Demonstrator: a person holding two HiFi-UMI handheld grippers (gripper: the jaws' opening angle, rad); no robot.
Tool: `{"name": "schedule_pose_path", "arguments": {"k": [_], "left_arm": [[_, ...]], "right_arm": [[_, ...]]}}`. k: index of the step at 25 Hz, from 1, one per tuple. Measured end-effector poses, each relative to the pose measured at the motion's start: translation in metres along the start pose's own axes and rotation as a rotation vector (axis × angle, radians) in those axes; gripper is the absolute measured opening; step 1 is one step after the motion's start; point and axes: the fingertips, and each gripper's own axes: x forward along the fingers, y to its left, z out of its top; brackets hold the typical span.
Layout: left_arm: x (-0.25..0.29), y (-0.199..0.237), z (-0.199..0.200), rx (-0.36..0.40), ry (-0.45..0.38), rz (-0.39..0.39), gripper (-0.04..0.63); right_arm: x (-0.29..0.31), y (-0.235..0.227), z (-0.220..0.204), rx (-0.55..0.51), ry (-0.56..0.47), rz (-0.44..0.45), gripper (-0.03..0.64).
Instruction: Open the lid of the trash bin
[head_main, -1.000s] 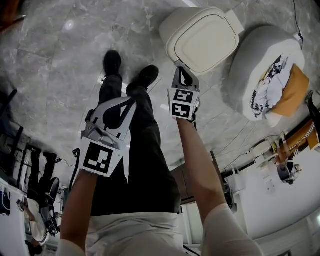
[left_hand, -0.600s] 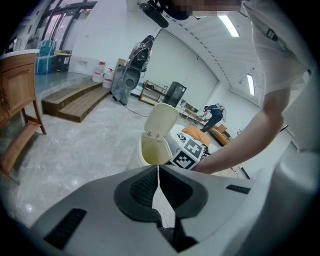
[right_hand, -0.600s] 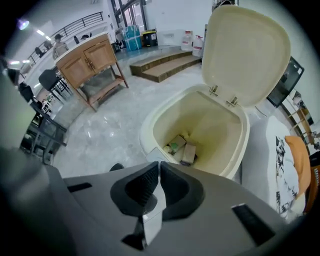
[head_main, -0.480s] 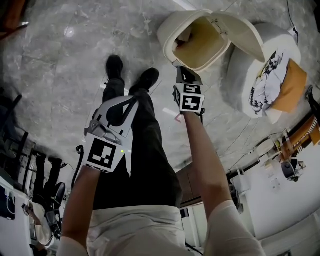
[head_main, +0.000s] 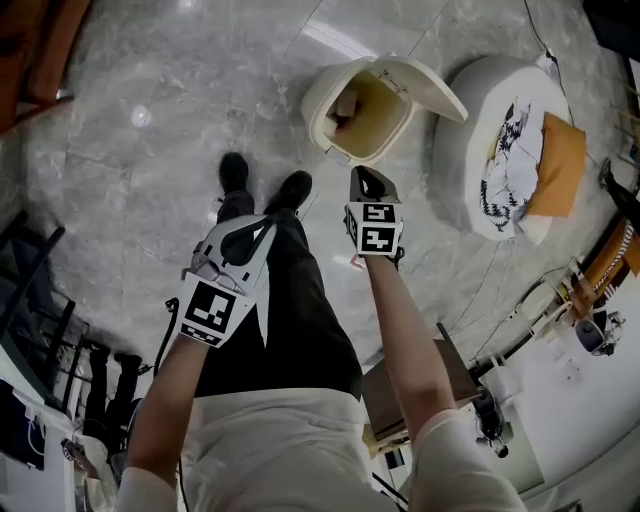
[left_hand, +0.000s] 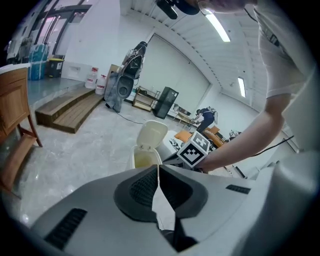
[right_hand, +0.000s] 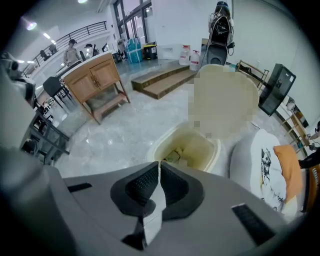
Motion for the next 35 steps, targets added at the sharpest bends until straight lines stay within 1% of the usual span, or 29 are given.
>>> {"name": "schedule_pose_path", "arguments": {"k": [3,7,9,12,17,20,22,25,30,35], "left_arm": [[-0.012,-0.002,0.013,0.03,0.002,0.001,0.02],[-0.033,-0.005,0.036,0.071,-0.002,0.004,0.02],[-0.044,-0.003,0.049,0.084,-0.008,0.008,0.02],[-0.061,-0.004,0.067,0.097,-0.013,0.006,0.02],[-0.086,-0.018,0.079,0.129,0.005,-0.059,0.02],[-0.1,-0.02,0.085,0.184,0.019,-0.088,0.02],[-0.105,-0.02,0.091,0.222,0.023,-0.099,0.02],[-0.116,-0.028,0.105,0.263,0.022,-0.124,0.02],[-0.138,-0.039,0.139,0.346,-0.011,-0.166,0.02],[-0.15,-0.048,0.16,0.39,-0.051,-0.179,0.02]], "right_arm": [[-0.028,0.007,0.014,0.016,-0.03,0.004,0.034],[-0.065,0.01,0.026,0.02,-0.044,0.003,0.034],[-0.082,0.009,0.034,0.016,-0.061,-0.005,0.034],[-0.11,0.006,0.049,0.039,-0.092,-0.011,0.034],[-0.155,0.01,0.059,0.13,-0.131,-0.045,0.034],[-0.178,0.02,0.068,0.172,-0.162,-0.059,0.034],[-0.191,0.025,0.074,0.174,-0.187,-0.064,0.034],[-0.222,0.034,0.079,0.147,-0.218,-0.077,0.034],[-0.276,0.041,0.09,0.166,-0.308,-0.099,0.034],[-0.326,0.043,0.091,0.166,-0.374,-0.115,0.034]]}}
